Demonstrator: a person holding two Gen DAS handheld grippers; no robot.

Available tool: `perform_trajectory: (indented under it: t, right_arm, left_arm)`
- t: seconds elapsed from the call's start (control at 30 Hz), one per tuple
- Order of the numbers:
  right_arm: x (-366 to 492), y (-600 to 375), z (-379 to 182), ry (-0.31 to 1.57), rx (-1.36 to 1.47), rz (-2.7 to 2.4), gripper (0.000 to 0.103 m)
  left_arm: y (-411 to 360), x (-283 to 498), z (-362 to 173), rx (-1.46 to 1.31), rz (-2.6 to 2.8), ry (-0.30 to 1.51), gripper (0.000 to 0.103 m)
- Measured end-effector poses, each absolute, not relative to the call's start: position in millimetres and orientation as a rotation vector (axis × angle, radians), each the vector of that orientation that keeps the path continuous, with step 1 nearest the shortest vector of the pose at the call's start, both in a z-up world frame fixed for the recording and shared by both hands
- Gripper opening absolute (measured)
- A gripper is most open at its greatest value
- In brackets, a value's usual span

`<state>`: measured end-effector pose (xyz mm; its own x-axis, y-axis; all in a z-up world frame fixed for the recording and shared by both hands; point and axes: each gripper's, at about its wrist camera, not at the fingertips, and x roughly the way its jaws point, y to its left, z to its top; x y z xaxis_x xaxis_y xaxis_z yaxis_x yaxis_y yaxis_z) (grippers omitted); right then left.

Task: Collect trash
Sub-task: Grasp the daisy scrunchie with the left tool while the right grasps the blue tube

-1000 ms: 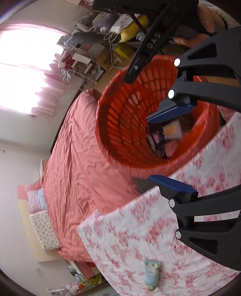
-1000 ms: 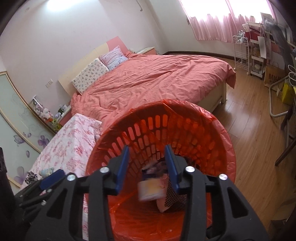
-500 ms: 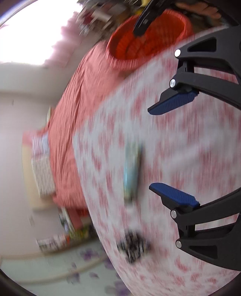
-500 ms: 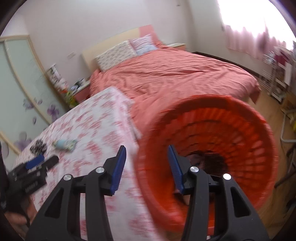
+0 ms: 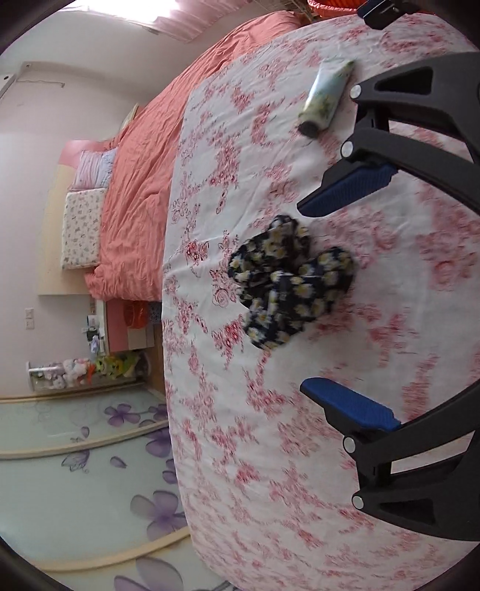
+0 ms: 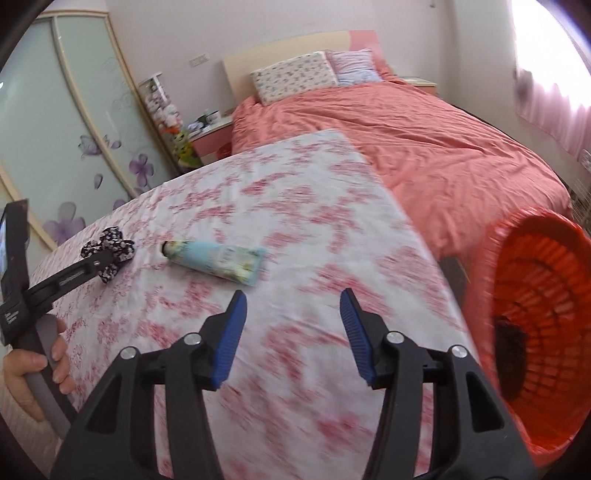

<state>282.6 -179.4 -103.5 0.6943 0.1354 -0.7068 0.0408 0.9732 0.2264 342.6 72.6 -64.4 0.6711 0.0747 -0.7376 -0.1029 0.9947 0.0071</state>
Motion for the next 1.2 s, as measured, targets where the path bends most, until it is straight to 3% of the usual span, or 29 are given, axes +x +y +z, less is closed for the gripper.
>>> perform_trajectory:
  t: [0.13,0.3,0.4,0.6,0.77,0.87,1.2]
  right_arm:
    - [310,-152,-102,0.797,0.176,0.087,0.063]
    - [346,-117,-104,0.814,0.035,0.148,0.065]
    - [359,-104,-108,0.835,-0.034,0.187,0.065]
    - [370,-88,-117,0.893,-0.146,0.260,0.064]
    - [368,-88,-118,0.914,-0.110,0.228,0.041]
    - [362,-93,-116,0.928,-0.059,0.190,0.033]
    - [316,-106,-115,0.963,0.040,0.136,0.032]
  left_arm:
    - [74,356,-73,-0.011,0.077,0.846,0.084]
    - [81,370,-80,-0.044,0.030,0.883,0.036]
    - [86,369,-77,-0.031,0.015,0.875,0.022]
    - [108,341,-73,-0.036,0.001,0.880,0.021]
    - [119,321,-74,-0.041,0.010,0.891,0.021]
    - [120,310,-73,-0.041,0.004,0.894,0.021]
    - [87,270,-68,0.023,-0.096,0.857,0.024]
